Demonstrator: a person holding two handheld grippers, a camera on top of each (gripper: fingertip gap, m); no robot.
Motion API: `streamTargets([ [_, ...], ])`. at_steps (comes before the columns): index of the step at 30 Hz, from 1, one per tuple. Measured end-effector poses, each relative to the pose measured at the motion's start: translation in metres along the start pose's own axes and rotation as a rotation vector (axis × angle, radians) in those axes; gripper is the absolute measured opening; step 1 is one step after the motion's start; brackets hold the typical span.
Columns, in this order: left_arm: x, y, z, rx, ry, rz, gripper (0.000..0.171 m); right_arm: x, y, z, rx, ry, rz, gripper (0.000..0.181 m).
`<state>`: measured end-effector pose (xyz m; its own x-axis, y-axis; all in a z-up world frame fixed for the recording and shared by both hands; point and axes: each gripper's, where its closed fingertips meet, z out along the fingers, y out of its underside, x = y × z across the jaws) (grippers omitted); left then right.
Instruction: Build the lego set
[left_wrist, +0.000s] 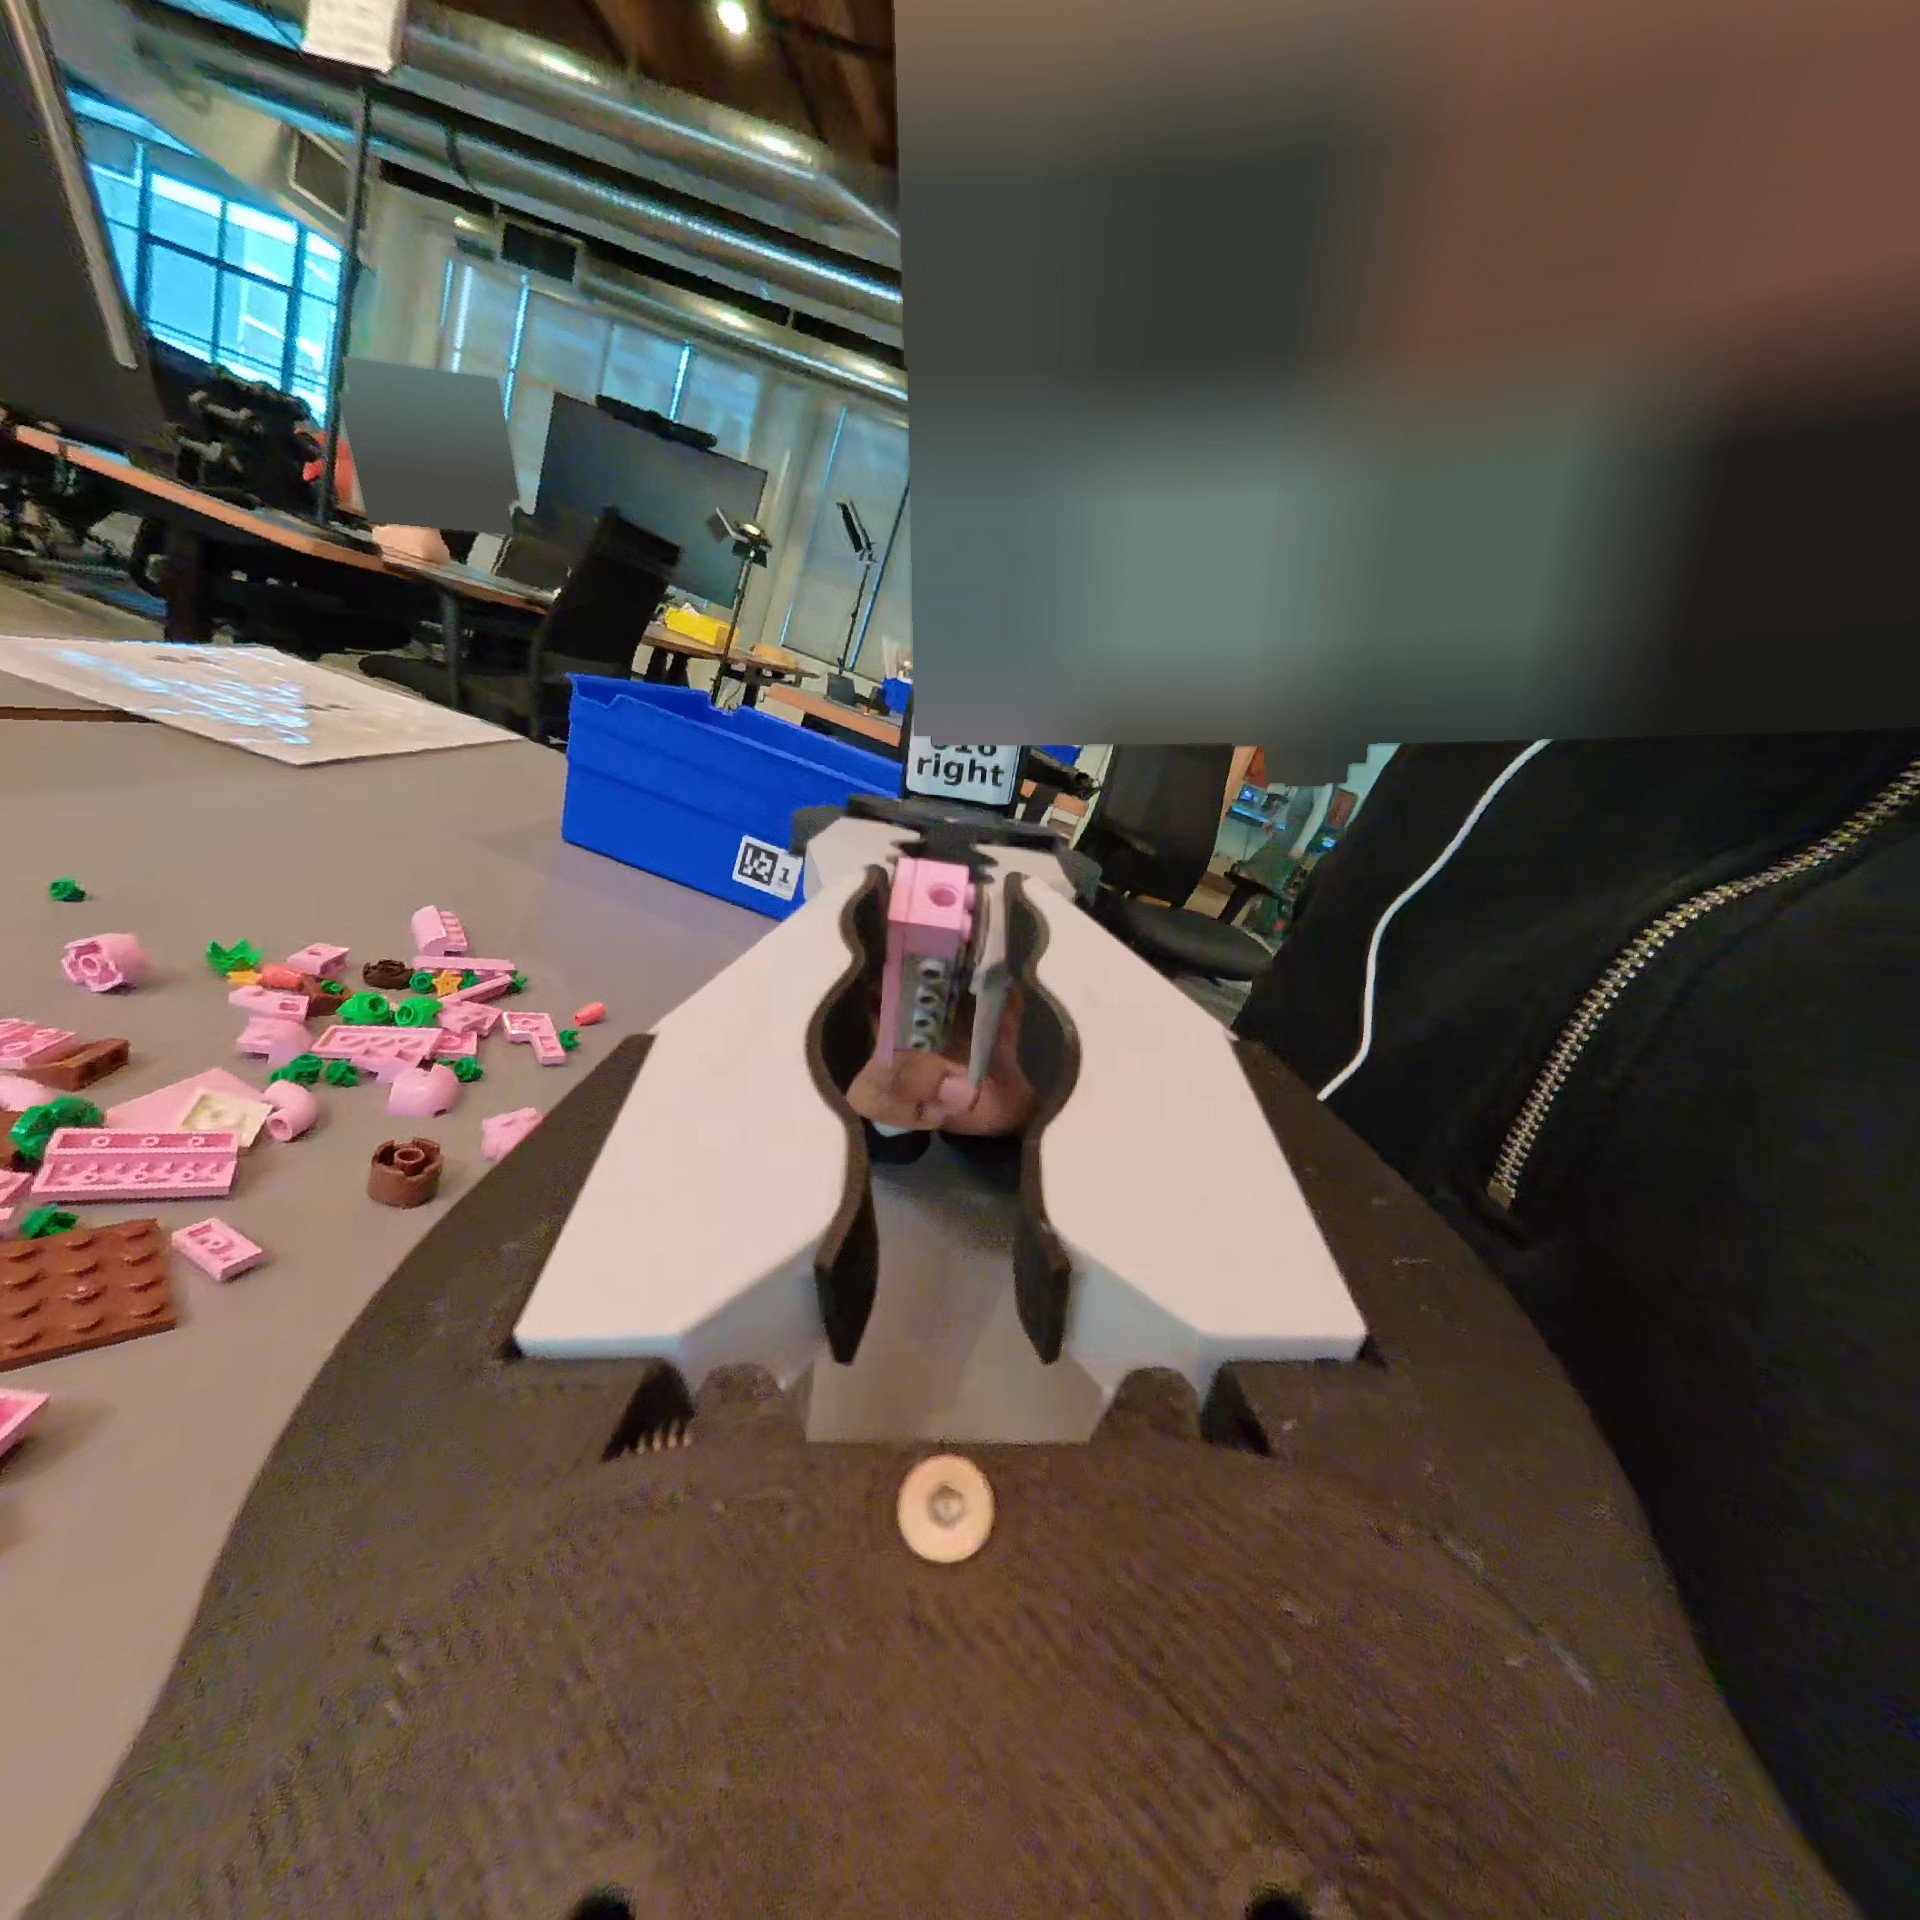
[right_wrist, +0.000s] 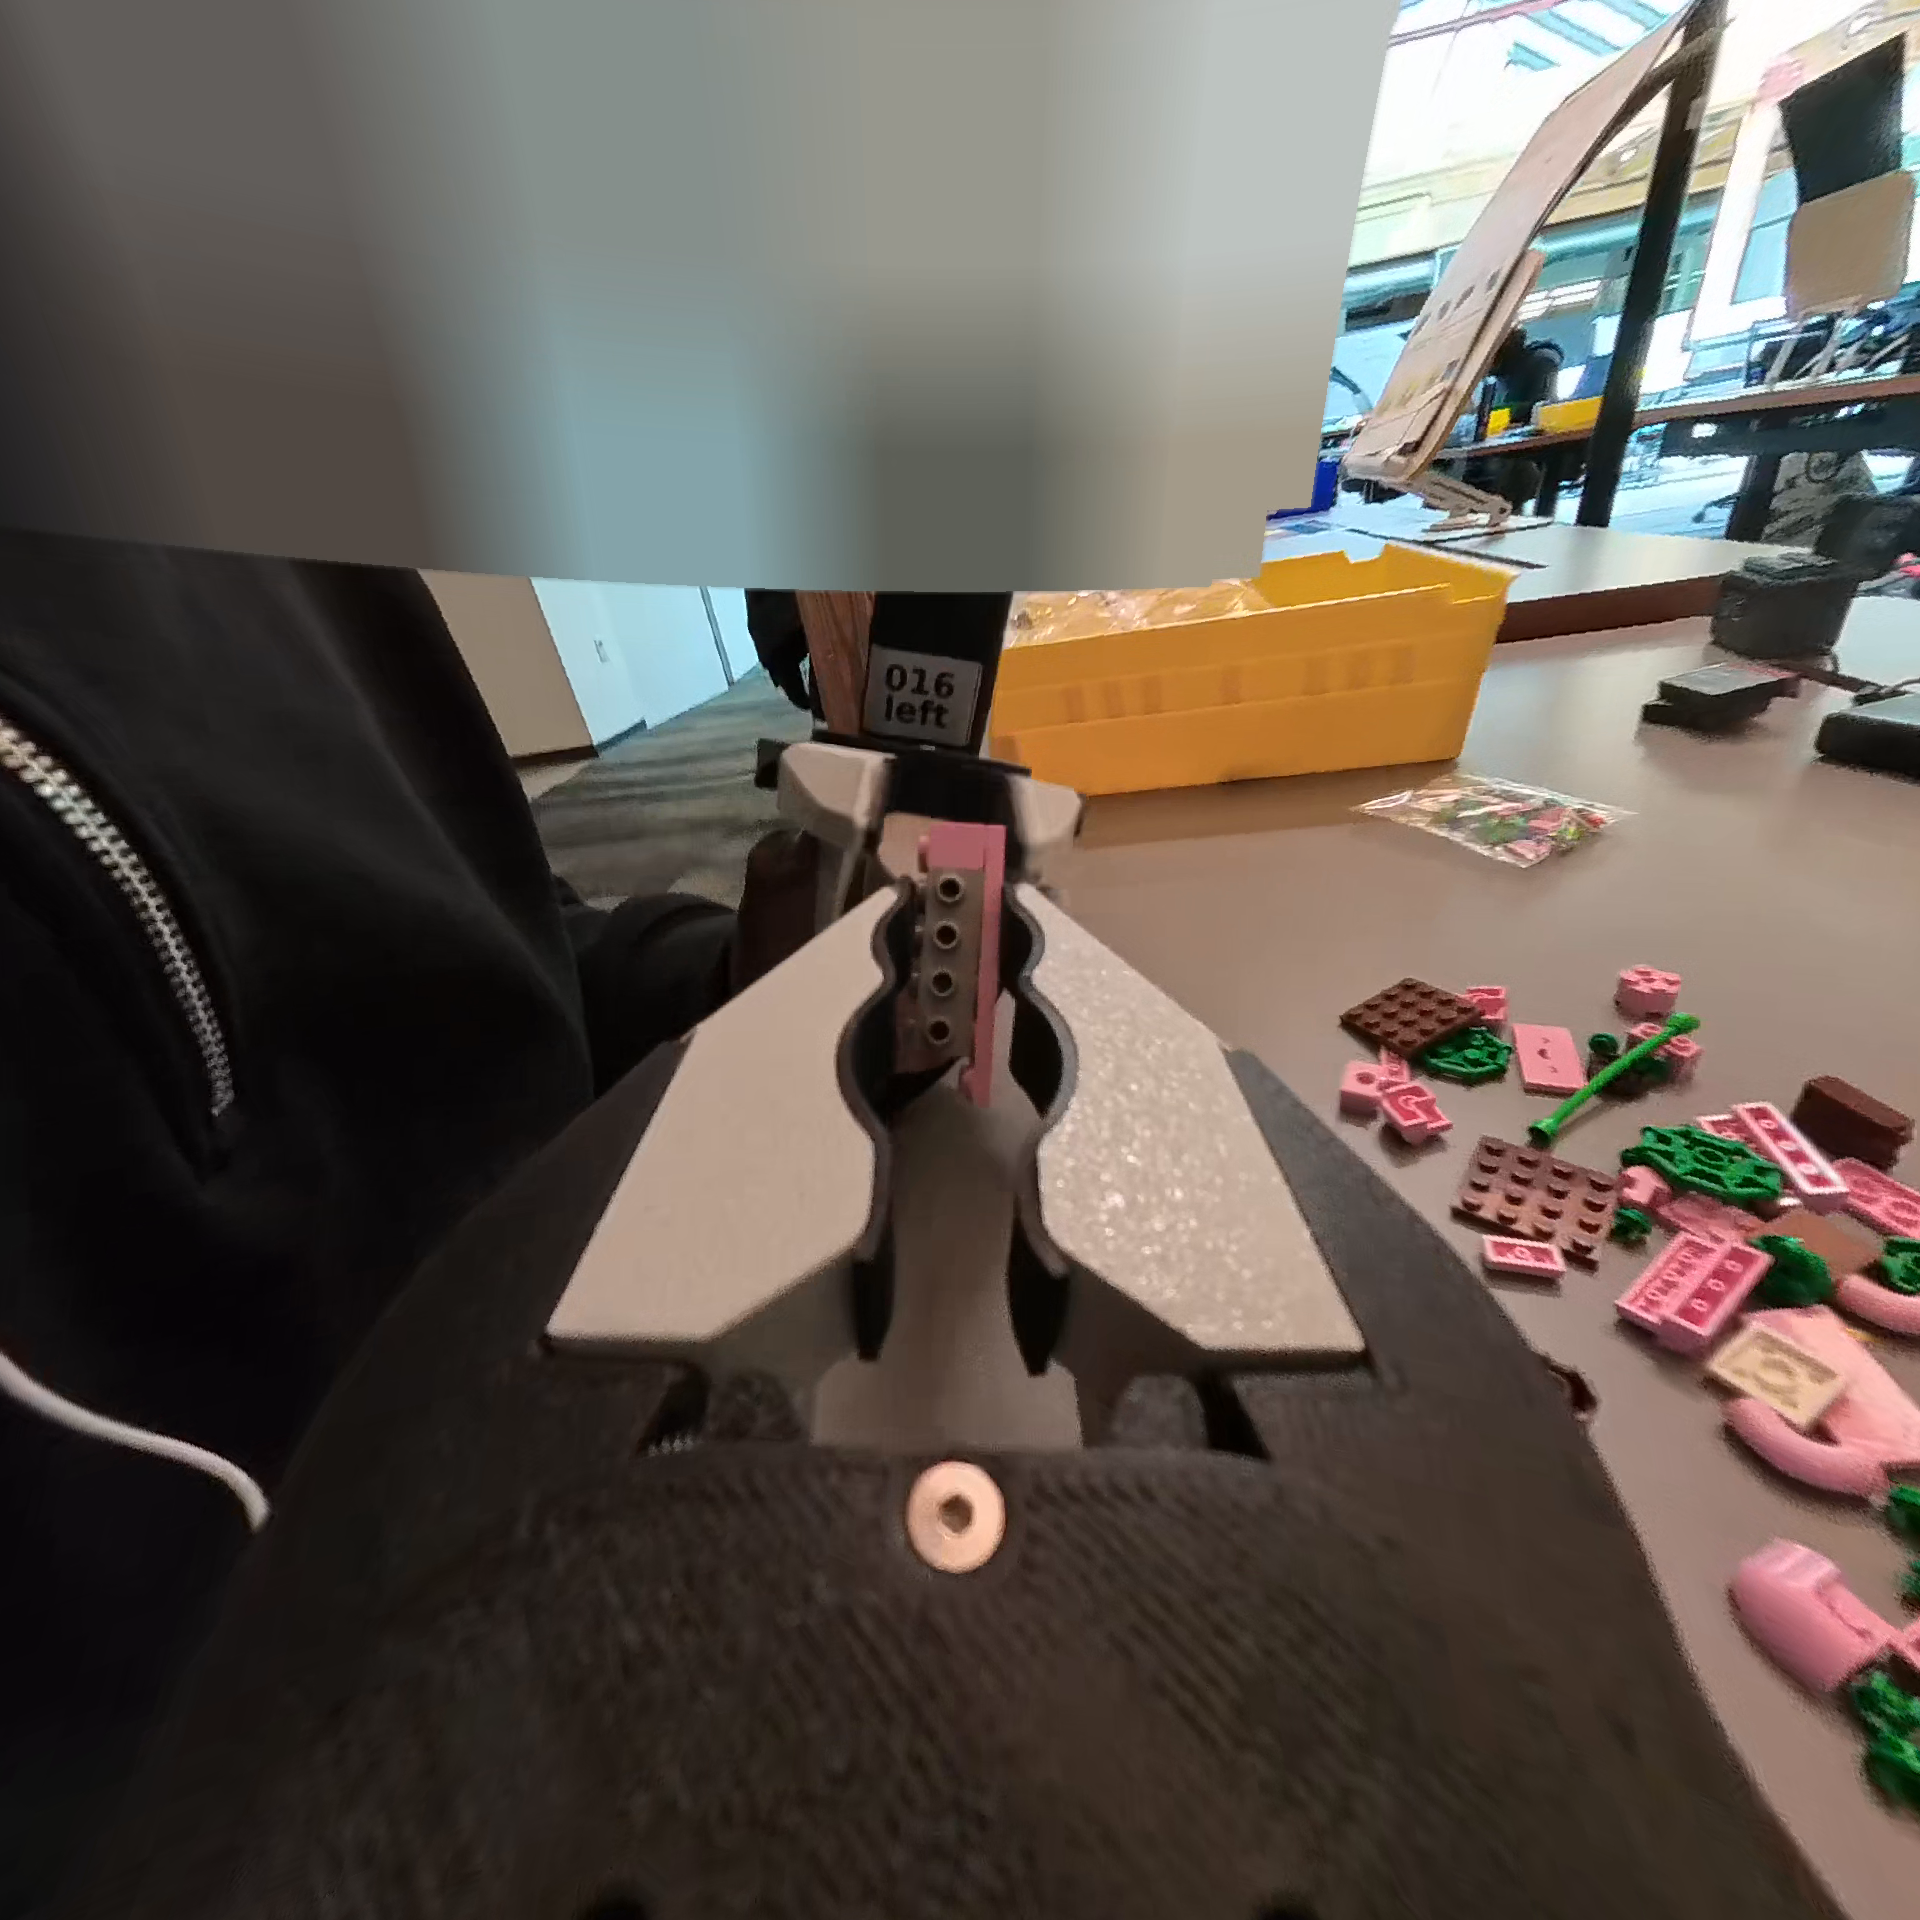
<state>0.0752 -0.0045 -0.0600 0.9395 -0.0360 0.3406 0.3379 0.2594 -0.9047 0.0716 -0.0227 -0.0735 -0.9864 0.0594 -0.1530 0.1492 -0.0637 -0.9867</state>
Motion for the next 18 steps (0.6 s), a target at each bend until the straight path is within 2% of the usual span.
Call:
streamTargets([
  [1, -0.0015, 0.0000, -0.0015, 0.002, -0.009, -0.009, 0.014, -0.0014, 0.0020, 0.0019, -0.007, -0.010, -0.007, 0.014],
  [9, -0.0018, 0.0013, -0.0092, 0.005, -0.013, -0.060, 0.013, -0.0022, -0.0018, 0.0023, 0.038, -0.066, 0.035, 0.013],
  [18, -0.0037, 0.0020, -0.0114, -0.016, -0.058, -0.016, 0.011, -0.0015, 0.0012, 0.0053, 0.032, -0.066, 0.034, 0.015],
])
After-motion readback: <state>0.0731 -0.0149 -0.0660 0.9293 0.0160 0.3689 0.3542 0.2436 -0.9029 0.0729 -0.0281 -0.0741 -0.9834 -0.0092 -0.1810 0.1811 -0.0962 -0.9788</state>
